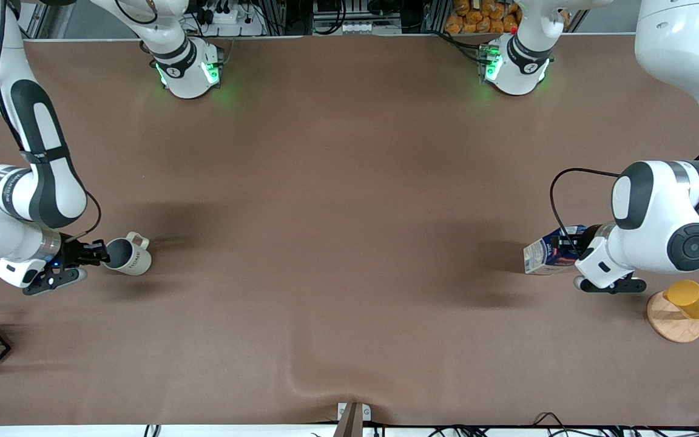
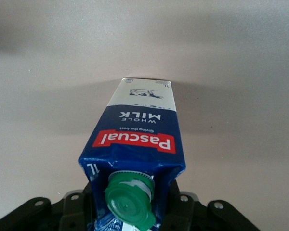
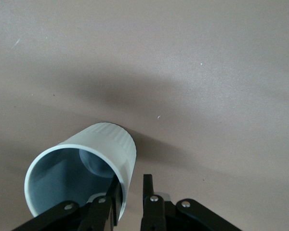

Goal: Place milk next to cup
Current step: 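Grasp the mug with the right gripper while the left gripper grasps the carton, then carry the mug and carton toward the table middle with both grippers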

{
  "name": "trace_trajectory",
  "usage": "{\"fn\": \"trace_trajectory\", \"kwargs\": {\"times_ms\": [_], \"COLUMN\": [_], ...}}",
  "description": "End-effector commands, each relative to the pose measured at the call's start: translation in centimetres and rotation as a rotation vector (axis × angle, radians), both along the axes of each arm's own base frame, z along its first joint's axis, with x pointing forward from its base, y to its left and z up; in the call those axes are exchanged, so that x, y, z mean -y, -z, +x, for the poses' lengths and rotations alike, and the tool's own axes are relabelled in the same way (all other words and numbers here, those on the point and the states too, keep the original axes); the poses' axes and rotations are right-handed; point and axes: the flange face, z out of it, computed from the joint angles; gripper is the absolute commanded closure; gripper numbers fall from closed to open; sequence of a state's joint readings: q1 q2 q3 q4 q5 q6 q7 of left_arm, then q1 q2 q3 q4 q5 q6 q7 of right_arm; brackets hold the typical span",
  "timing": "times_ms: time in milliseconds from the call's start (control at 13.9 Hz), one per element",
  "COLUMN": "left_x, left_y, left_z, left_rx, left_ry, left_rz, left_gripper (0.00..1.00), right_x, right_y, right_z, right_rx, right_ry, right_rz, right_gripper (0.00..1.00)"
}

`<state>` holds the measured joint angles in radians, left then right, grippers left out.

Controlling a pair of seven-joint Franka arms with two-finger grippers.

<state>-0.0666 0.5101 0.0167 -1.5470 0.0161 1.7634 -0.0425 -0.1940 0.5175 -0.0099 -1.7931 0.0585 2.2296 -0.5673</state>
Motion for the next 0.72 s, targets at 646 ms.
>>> {"fn": "trace_trajectory", "kwargs": {"times_ms": [646], "left_x": [2.4], "left_y": [-9.0], "left_z": [-0.6], "left_rx": [0.085], "left_ry": [0.024], "left_rz": [0.006], "left_gripper": [0.73], "right_x": [-15.9], "right_y": [-8.6], "right_z": [2.9], "right_rx": [-0.089], "right_ry": [0.211], "right_rz": [0.011], "right_gripper": [1.0]}}
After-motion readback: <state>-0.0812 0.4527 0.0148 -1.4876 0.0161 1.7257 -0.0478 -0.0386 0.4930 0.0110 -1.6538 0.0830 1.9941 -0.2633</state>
